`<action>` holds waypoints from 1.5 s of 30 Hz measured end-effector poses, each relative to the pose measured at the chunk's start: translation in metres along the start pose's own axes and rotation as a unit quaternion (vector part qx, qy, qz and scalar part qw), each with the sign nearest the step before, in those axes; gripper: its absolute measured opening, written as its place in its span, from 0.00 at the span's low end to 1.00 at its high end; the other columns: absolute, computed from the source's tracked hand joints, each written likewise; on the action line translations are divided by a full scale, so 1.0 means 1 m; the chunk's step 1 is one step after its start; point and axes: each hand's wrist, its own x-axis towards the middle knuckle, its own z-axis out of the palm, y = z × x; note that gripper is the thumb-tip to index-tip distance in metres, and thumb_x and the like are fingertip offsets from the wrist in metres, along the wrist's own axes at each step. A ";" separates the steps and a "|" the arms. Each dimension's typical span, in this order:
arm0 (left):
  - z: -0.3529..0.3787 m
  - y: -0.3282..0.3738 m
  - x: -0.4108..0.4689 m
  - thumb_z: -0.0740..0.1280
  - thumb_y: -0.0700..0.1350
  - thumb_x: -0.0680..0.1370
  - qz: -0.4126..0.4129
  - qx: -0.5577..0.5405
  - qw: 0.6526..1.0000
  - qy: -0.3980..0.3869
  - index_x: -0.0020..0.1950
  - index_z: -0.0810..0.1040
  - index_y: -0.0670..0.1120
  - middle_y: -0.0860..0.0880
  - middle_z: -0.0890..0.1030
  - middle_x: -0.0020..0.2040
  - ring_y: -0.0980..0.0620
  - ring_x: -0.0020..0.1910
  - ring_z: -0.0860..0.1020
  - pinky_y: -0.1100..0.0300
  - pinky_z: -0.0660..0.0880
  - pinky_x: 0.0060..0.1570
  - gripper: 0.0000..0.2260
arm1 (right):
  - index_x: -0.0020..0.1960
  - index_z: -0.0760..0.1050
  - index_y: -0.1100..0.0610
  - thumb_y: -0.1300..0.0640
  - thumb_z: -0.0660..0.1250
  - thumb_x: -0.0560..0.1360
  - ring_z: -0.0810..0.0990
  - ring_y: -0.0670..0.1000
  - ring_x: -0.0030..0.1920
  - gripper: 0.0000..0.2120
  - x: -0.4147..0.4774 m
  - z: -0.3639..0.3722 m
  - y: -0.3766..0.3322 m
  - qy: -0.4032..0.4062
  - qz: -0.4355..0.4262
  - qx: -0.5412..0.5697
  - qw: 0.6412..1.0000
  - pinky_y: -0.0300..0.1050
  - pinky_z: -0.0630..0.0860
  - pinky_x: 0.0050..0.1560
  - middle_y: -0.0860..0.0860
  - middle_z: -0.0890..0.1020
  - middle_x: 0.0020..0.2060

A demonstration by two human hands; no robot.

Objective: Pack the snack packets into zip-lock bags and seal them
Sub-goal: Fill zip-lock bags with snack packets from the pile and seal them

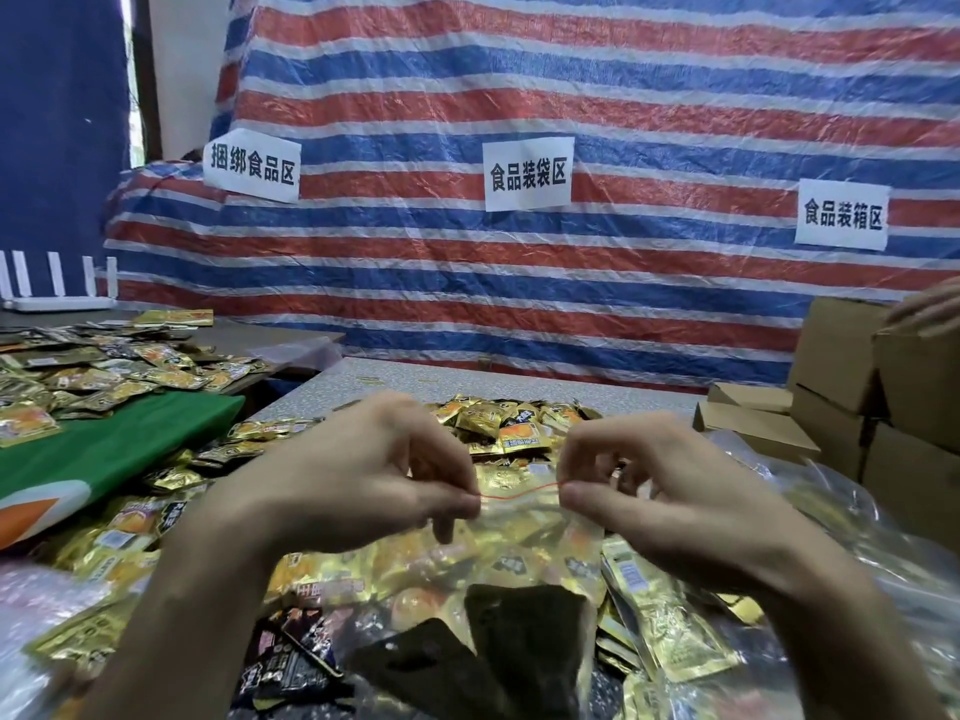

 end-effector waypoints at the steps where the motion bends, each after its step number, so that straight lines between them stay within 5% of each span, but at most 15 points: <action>1: 0.003 0.002 0.003 0.72 0.47 0.77 0.003 0.020 1.000 0.004 0.38 0.85 0.55 0.57 0.84 0.34 0.59 0.37 0.81 0.64 0.75 0.38 0.08 | 0.44 0.79 0.46 0.45 0.65 0.72 0.78 0.42 0.42 0.07 0.000 0.002 -0.003 -0.009 0.001 -0.013 1.000 0.42 0.73 0.40 0.42 0.81 0.39; 9: 0.005 0.004 0.004 0.70 0.54 0.75 0.002 -0.022 1.000 -0.005 0.41 0.86 0.54 0.55 0.84 0.35 0.57 0.36 0.81 0.63 0.76 0.37 0.07 | 0.43 0.79 0.45 0.52 0.69 0.77 0.77 0.40 0.43 0.04 0.002 0.004 -0.010 -0.009 0.008 -0.045 0.999 0.44 0.74 0.44 0.39 0.81 0.38; 12: 0.003 0.000 0.003 0.71 0.49 0.77 0.009 -0.012 1.000 -0.008 0.40 0.86 0.54 0.55 0.84 0.34 0.57 0.36 0.82 0.68 0.74 0.38 0.07 | 0.41 0.78 0.48 0.54 0.69 0.75 0.78 0.42 0.42 0.05 0.001 0.003 -0.012 -0.021 0.018 -0.042 0.999 0.47 0.76 0.45 0.42 0.81 0.37; 19: 0.008 0.003 0.007 0.69 0.55 0.77 0.044 -0.017 0.999 -0.006 0.45 0.87 0.53 0.57 0.84 0.35 0.59 0.35 0.81 0.71 0.72 0.35 0.10 | 0.48 0.78 0.43 0.48 0.67 0.77 0.79 0.41 0.44 0.02 -0.001 0.012 -0.022 -0.018 0.006 -0.062 0.998 0.52 0.78 0.48 0.39 0.81 0.40; 26: 0.004 -0.002 0.005 0.65 0.66 0.75 0.014 -0.034 0.999 -0.009 0.43 0.85 0.60 0.55 0.85 0.35 0.51 0.36 0.80 0.53 0.75 0.39 0.13 | 0.45 0.79 0.44 0.51 0.68 0.77 0.78 0.41 0.43 0.03 0.002 0.007 -0.016 -0.016 0.040 -0.047 0.998 0.53 0.79 0.49 0.39 0.81 0.39; 30: 0.003 0.000 0.003 0.63 0.70 0.71 0.025 -0.031 0.999 -0.027 0.44 0.86 0.61 0.54 0.85 0.35 0.51 0.34 0.79 0.54 0.74 0.33 0.18 | 0.47 0.81 0.44 0.44 0.67 0.76 0.79 0.43 0.43 0.06 0.002 0.012 -0.019 -0.021 0.020 -0.054 0.998 0.52 0.78 0.48 0.42 0.82 0.39; 35: -0.002 -0.009 0.002 0.64 0.71 0.72 0.028 -0.052 0.998 -0.014 0.44 0.86 0.58 0.51 0.84 0.35 0.37 0.34 0.76 0.42 0.74 0.34 0.19 | 0.48 0.83 0.43 0.42 0.69 0.76 0.79 0.44 0.41 0.07 0.002 0.010 -0.016 0.018 0.016 -0.022 0.999 0.56 0.79 0.47 0.40 0.82 0.36; 38: -0.001 -0.008 0.004 0.62 0.74 0.70 0.022 -0.058 0.998 -0.027 0.46 0.85 0.61 0.53 0.85 0.37 0.37 0.37 0.78 0.35 0.75 0.38 0.21 | 0.51 0.84 0.46 0.43 0.74 0.72 0.82 0.43 0.45 0.11 -0.003 0.001 -0.009 -0.065 0.064 0.028 0.995 0.50 0.81 0.49 0.41 0.85 0.43; 41: -0.002 -0.009 0.004 0.62 0.74 0.69 0.019 -0.056 0.998 -0.020 0.45 0.85 0.62 0.55 0.85 0.36 0.50 0.36 0.81 0.46 0.79 0.42 0.21 | 0.58 0.82 0.49 0.47 0.79 0.67 0.83 0.39 0.47 0.21 -0.013 0.000 0.003 -0.185 0.154 0.039 0.970 0.43 0.81 0.52 0.40 0.85 0.48; 43: -0.001 -0.008 0.005 0.62 0.73 0.68 0.023 -0.050 0.998 -0.015 0.43 0.85 0.62 0.55 0.85 0.35 0.53 0.36 0.82 0.52 0.79 0.41 0.20 | 0.57 0.82 0.49 0.52 0.79 0.69 0.82 0.35 0.45 0.17 -0.017 0.007 0.007 -0.202 0.173 0.032 0.963 0.38 0.79 0.49 0.39 0.85 0.46; 45: 0.002 -0.006 0.007 0.62 0.73 0.68 0.022 -0.041 0.999 -0.005 0.43 0.85 0.62 0.55 0.85 0.35 0.48 0.36 0.82 0.47 0.79 0.41 0.21 | 0.53 0.83 0.49 0.55 0.78 0.70 0.82 0.37 0.46 0.13 -0.016 0.014 0.007 -0.196 0.160 0.029 0.967 0.40 0.79 0.49 0.41 0.85 0.47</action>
